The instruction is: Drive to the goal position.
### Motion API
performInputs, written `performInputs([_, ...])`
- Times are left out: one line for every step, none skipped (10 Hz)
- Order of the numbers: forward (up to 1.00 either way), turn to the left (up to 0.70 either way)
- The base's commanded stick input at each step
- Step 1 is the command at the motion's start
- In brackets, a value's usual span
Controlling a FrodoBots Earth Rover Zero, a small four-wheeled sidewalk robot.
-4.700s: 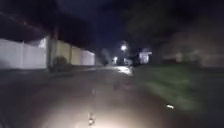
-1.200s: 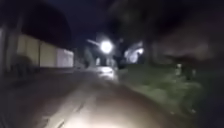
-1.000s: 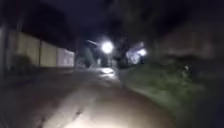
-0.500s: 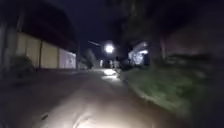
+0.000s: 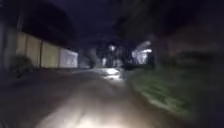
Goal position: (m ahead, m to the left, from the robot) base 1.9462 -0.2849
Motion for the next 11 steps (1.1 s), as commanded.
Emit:
performInputs([0.70,0.00])
performInputs([0.70,0.00])
performInputs([0.70,0.00])
performInputs([0.70,0.00])
performInputs([0.70,0.00])
performInputs([0.70,0.00])
performInputs([0.70,0.00])
performInputs([0.70,0.00])
performInputs([0.70,0.00])
performInputs([0.70,0.00])
performInputs([0.70,0.00])
